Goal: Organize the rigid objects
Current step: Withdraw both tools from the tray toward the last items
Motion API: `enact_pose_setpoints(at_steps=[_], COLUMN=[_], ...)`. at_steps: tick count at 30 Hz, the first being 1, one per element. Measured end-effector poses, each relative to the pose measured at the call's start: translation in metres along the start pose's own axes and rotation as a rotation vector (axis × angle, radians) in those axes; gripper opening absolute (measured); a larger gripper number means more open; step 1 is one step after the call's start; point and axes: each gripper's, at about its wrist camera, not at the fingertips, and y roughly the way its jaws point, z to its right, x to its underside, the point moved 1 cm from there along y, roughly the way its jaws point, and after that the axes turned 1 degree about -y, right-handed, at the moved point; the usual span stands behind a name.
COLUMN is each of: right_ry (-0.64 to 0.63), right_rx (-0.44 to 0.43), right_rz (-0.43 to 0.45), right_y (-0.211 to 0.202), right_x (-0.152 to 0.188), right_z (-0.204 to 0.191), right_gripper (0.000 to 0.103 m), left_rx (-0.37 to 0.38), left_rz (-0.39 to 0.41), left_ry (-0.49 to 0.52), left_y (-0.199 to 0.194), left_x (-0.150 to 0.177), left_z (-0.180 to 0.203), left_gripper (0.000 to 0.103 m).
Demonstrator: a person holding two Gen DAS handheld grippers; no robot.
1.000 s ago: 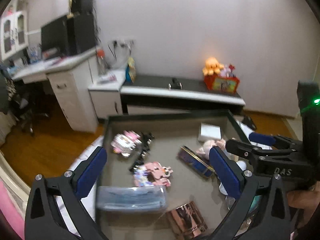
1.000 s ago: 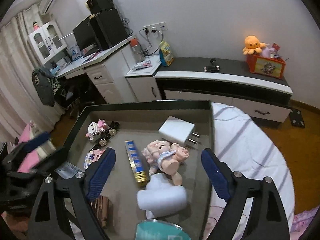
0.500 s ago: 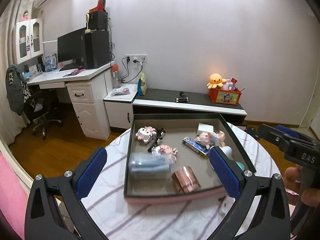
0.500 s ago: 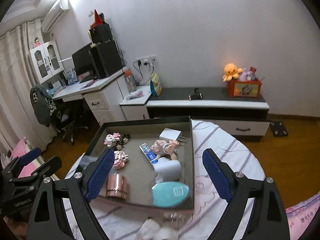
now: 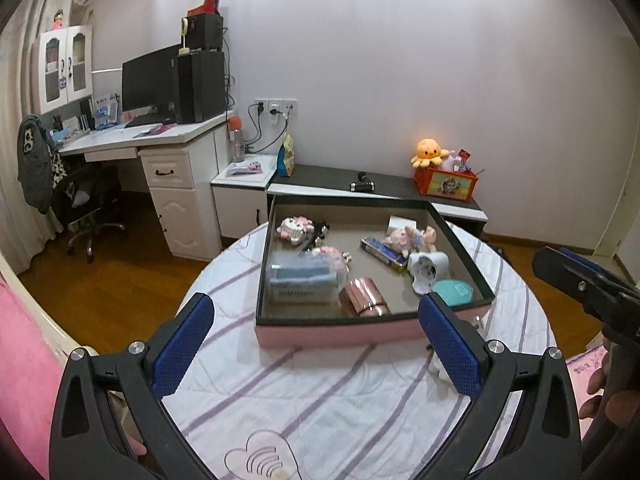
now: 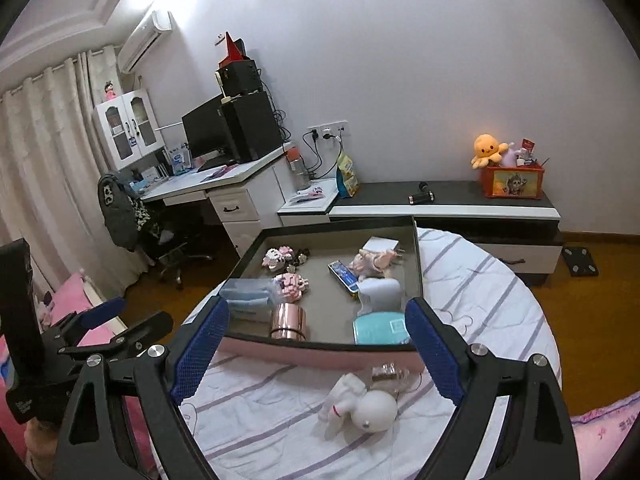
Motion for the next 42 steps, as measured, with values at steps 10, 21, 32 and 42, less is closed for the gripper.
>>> enact_pose_setpoints(at_steps=[10, 21, 32, 42], right_ry=[0.002, -0.073, -0.097, -0.103], right_rx=[0.073, 0.097, 0.085, 0.094], right_rz=[0.022, 0.054, 0.056, 0.057], right_y=[-0.019, -0.049, -0.060, -0.062], right_x=[0.009, 0.019, 0.024, 0.023], right_z=[-0.002, -0.020, -0.027, -0.028], right_gripper=[0.091, 0.091, 0.091, 0.091], left_rx=[-0.003, -0.041, -0.062, -0.063], left_rz=[0.010, 0.038, 0.070, 0.071], left_ry=[-0.010, -0.008, -0.011, -0.013], left_y=[-0.019, -0.045, -0.062, -0.064], left_x=[0.012, 0.019, 0.020, 0.020], left_z=[0.002, 0.005, 0.006, 0.005], left_gripper=[0.103, 0.103, 0.103, 0.103])
